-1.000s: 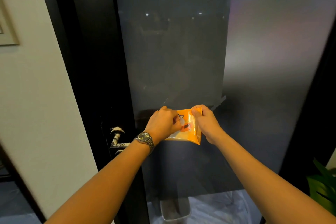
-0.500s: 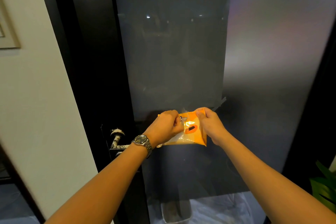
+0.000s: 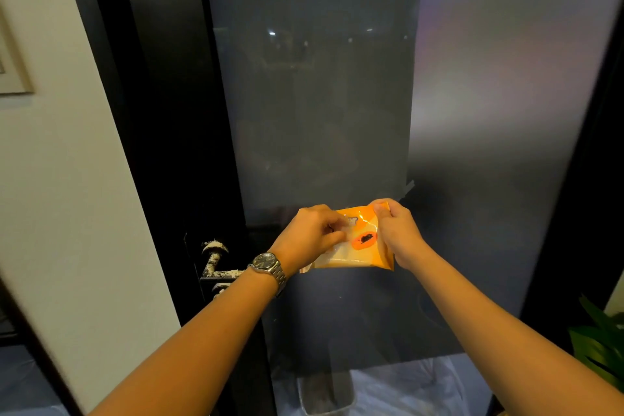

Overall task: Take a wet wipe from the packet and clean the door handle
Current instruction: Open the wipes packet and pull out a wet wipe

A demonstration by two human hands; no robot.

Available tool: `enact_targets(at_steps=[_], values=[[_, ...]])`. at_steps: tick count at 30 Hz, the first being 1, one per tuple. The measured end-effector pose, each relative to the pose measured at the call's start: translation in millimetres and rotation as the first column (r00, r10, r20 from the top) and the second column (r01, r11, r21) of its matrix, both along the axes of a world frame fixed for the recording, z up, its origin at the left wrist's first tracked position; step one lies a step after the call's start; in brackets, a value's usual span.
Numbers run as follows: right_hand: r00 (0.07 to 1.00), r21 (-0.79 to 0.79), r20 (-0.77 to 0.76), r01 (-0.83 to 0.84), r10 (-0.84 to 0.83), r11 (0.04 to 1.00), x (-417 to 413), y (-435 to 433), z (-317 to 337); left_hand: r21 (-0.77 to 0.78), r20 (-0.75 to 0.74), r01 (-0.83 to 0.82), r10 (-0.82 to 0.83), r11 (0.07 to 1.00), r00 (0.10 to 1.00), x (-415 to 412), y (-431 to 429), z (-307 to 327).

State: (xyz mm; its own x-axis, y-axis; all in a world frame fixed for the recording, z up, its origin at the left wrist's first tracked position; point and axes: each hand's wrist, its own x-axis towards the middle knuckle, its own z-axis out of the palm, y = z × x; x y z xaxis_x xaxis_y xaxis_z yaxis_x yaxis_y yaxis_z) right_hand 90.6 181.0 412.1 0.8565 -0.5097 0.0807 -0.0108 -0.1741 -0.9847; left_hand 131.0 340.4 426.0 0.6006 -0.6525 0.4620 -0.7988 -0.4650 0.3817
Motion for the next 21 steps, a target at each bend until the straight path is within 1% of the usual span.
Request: enact_targets(at_steps=[4,6,9,11,13,15,16,18,19,21], values=[[1.000,0.003,0.003,0.025,-0.025,1.000,0.9,0.6,-2.2,0.085,0.055,-0.049,0.044,0.995,0.998,-0.4,-5.3,1.7],[0.999,-0.001,0.011,0.053,-0.053,0.999,0.7,1.3,-2.4,0.101,0.062,-0.061,0.055,0.993,0.997,-1.6,-8.1,1.0],[0.996,-0.029,0.014,0.086,-0.086,0.996,1.8,3.2,-3.2,0.093,-0.005,-0.095,0.096,0.991,0.995,-4.1,-11.6,-2.5],[0.994,-0.066,0.028,0.107,-0.106,0.992,1.1,6.1,-3.3,0.038,-0.072,-0.120,0.123,0.992,0.990,-4.6,-12.8,-5.1],[0.991,-0.078,0.068,0.120,-0.115,0.990,1.3,7.8,-3.8,-0.014,-0.102,-0.142,0.140,0.990,0.985,-4.7,-13.4,-5.9],[0.987,-0.076,0.101,0.136,-0.128,0.988,1.4,7.2,-4.0,-0.103,-0.146,-0.162,0.146,0.981,0.978,-5.7,-13.7,-5.4],[0.984,-0.055,0.110,0.149,-0.142,0.987,1.1,5.6,-3.8,-0.181,-0.177,-0.181,0.149,0.967,0.973,-6.0,-13.6,-3.7],[0.983,0.034,0.105,0.151,-0.154,0.988,-0.2,0.8,-4.9,-0.347,-0.233,-0.246,0.170,0.905,0.957,-4.8,-12.3,3.2],[0.985,0.087,0.098,0.134,-0.142,0.987,-1.1,-1.9,-5.9,-0.395,-0.248,-0.270,0.181,0.878,0.952,-2.0,-11.2,6.8],[0.991,0.144,0.091,0.088,-0.102,0.986,-2.7,-6.0,-8.3,-0.392,-0.296,-0.287,0.176,0.874,0.939,2.7,-10.4,12.3]])
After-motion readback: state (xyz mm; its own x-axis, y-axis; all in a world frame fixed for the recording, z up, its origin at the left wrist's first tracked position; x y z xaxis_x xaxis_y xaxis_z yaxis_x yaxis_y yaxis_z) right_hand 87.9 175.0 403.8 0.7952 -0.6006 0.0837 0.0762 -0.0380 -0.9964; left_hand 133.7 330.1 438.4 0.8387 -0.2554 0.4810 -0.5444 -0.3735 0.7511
